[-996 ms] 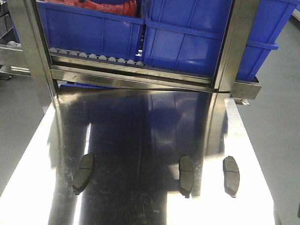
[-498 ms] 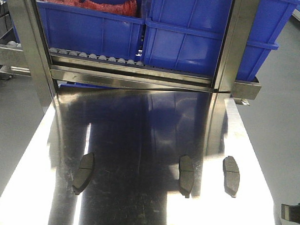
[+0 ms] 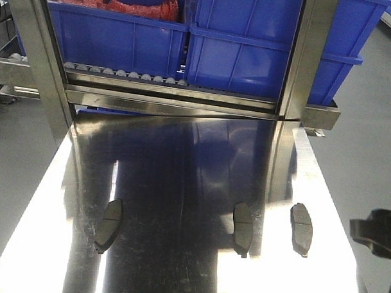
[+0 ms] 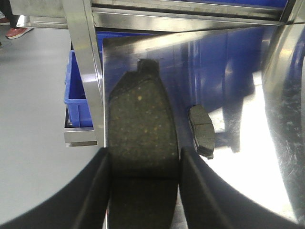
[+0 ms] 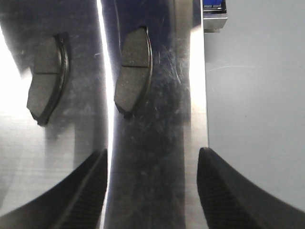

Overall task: Move and align brake pads A on conveyor
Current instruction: 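Lower the right gripper and grasp the brake pad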

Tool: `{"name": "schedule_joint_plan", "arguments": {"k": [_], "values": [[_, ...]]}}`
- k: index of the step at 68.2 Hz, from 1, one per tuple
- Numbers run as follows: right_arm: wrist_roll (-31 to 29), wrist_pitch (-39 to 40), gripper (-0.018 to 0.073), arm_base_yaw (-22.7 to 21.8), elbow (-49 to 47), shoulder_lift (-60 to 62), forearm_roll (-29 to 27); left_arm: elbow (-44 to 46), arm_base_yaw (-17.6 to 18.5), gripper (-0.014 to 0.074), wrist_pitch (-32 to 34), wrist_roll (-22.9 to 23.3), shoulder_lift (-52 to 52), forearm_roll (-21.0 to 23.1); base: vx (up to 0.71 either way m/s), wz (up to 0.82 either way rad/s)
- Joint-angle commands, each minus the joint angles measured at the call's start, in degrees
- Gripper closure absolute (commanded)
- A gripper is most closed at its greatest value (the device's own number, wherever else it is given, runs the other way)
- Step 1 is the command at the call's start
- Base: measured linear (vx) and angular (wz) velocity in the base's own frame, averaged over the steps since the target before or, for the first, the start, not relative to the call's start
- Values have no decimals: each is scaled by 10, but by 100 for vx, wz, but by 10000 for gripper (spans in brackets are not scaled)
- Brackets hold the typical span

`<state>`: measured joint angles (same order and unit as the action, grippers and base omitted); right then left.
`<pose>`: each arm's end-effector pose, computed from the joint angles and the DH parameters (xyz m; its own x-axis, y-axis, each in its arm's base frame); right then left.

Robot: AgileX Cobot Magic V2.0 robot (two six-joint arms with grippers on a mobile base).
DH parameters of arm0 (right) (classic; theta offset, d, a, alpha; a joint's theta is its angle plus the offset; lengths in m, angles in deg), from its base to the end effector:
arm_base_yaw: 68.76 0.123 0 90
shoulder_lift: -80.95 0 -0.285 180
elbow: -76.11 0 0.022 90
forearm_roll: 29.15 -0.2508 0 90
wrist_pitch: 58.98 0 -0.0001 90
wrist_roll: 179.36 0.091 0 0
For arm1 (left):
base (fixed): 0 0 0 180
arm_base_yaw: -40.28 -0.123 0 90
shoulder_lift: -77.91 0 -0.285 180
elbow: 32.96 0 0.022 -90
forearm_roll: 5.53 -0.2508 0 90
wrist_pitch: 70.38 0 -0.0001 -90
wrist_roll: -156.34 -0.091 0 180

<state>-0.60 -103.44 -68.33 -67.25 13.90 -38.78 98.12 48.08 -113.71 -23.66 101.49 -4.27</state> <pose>0.1858 0.0121 0.2710 -0.8484 0.0917 -0.5213 0.0138 0.9884 0.1513 0.0526 -0.0086 0.2937 -0.4339 0.0433 -0.8999 0.1422 0.9896 -0.0210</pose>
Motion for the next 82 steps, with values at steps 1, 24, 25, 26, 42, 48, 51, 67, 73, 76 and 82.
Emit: {"name": "schedule_joint_plan", "arguments": {"k": [1, 24, 25, 26, 42, 48, 51, 67, 73, 76, 82], "values": [[-7, 20, 138, -3, -45, -40, -11, 16, 2, 603, 50, 6, 4, 4, 0, 0], [37, 43, 138, 91, -153, -216, 27, 16, 2, 603, 50, 6, 4, 4, 0, 0], [44, 43, 138, 95, -159, -224, 33, 16, 2, 603, 50, 6, 4, 4, 0, 0], [51, 41, 138, 99, -164, -232, 38, 16, 2, 603, 50, 6, 4, 4, 0, 0], [114, -9, 132, 104, -241, -339, 70, 16, 2, 603, 50, 6, 4, 4, 0, 0], [115, -27, 118, 104, -257, -366, 70, 16, 2, 603, 50, 6, 4, 4, 0, 0], [118, -34, 108, 104, -262, -379, 70, 16, 2, 603, 50, 6, 4, 4, 0, 0], [134, -38, 82, 94, -268, -408, 73, 16, 2, 603, 50, 6, 4, 4, 0, 0], [134, -38, 82, 93, -268, -411, 77, 16, 2, 603, 50, 6, 4, 4, 0, 0], [134, -38, 82, 93, -268, -416, 81, 16, 2, 603, 50, 6, 4, 4, 0, 0], [134, -38, 82, 93, -268, -425, 82, 16, 2, 603, 50, 6, 4, 4, 0, 0]]}}
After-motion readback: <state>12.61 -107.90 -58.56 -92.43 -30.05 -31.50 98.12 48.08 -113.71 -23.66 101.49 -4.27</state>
